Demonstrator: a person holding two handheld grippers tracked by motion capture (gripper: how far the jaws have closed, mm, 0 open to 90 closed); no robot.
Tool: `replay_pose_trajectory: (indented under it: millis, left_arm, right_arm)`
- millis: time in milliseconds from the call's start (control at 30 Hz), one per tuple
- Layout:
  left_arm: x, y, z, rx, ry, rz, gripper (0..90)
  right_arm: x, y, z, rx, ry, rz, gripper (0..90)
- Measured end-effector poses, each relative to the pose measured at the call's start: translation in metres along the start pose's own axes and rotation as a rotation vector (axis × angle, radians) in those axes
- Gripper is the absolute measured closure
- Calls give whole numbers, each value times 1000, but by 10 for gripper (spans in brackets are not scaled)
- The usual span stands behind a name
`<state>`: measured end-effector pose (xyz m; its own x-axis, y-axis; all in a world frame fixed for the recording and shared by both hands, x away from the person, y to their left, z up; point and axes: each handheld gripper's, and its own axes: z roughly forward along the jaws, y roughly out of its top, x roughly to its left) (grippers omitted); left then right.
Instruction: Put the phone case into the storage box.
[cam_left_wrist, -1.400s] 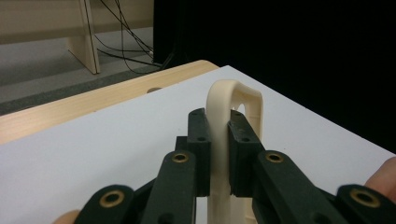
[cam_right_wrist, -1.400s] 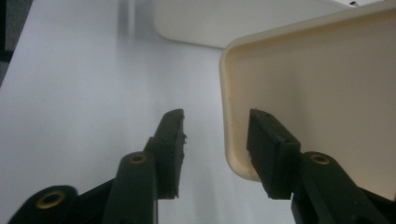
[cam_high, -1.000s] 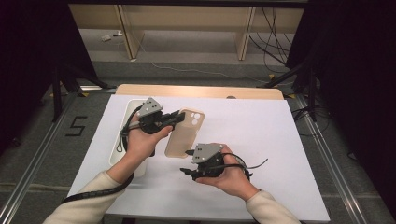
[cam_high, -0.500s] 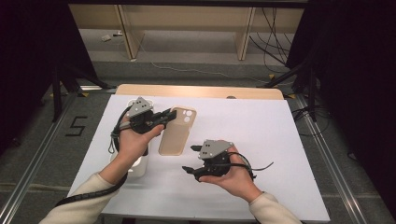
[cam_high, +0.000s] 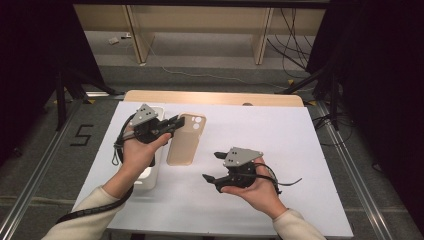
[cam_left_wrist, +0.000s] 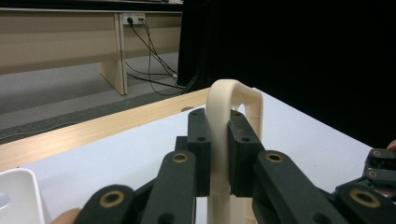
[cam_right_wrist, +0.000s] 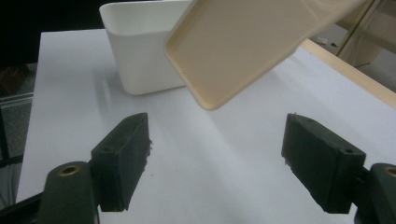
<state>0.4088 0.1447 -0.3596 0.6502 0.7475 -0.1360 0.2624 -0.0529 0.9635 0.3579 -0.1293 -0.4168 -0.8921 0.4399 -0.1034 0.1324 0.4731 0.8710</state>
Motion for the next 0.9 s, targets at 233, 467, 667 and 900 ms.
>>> replay_pose_trajectory:
  millis: [233,467,667,900]
  left_arm:
    - [3,0,-4,-15,6,-8,813]
    - [6,2,-9,-23,11,-3,813]
    - [10,3,-12,-27,18,-2,813]
    - [11,5,-16,-39,21,1,813]
  right_arm:
    - [-3,-3,-7,-23,-29,32,236]
    - [-6,-7,-13,-15,-43,40,235]
    - [-8,-11,-19,-11,-62,52,234]
    - [-9,-15,-25,-18,-74,60,230]
